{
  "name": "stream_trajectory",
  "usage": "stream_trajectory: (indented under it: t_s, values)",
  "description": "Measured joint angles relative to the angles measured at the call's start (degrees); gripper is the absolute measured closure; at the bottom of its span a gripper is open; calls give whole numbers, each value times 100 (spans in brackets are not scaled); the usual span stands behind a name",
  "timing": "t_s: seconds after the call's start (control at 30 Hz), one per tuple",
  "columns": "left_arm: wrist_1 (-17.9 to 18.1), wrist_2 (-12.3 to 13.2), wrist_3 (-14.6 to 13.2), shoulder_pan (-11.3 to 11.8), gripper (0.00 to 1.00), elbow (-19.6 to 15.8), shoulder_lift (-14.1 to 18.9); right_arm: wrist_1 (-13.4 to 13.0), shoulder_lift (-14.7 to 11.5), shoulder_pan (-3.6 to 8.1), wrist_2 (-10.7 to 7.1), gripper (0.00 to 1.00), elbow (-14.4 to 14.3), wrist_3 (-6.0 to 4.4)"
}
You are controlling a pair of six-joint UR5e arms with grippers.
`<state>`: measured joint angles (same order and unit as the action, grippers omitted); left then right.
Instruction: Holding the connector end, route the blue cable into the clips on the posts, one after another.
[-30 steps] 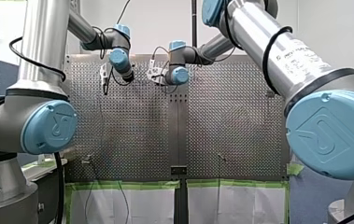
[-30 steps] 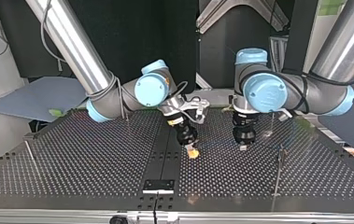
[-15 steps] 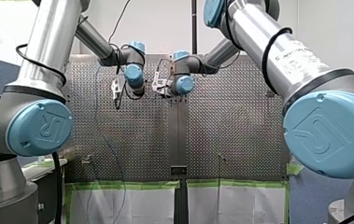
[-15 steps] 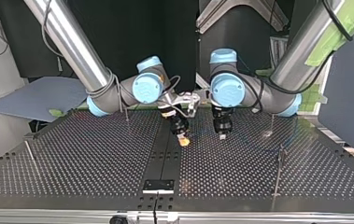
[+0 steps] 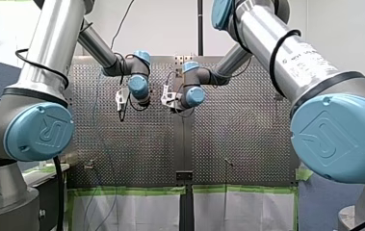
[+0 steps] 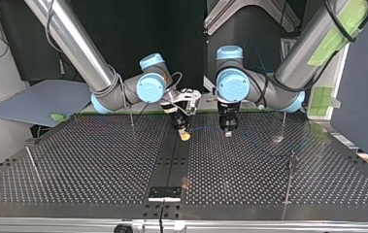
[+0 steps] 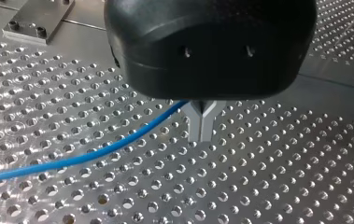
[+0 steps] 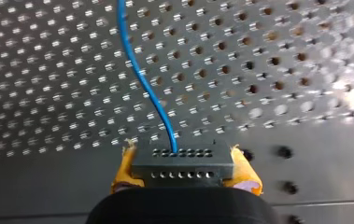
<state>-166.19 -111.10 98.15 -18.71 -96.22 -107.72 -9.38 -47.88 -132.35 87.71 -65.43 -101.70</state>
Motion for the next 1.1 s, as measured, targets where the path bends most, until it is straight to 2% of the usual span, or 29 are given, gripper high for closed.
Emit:
stream_trajectory:
  t_s: [0.27, 0.63, 0.83, 1.1]
  values:
    - [243, -17, -19, -51, 100, -28, -79, -3, 1, 2, 72, 100, -252, 15]
    - [467, -26, 1, -186, 100, -44, -551, -28, 25, 34, 204, 100, -656, 30]
    - [547, -29, 36, -230, 100, -118, -791, -161, 33, 125, 229, 100, -941, 42]
    - [835, -3, 73, -277, 100, -345, -850, -403, 68, 186, 236, 100, -1200, 44]
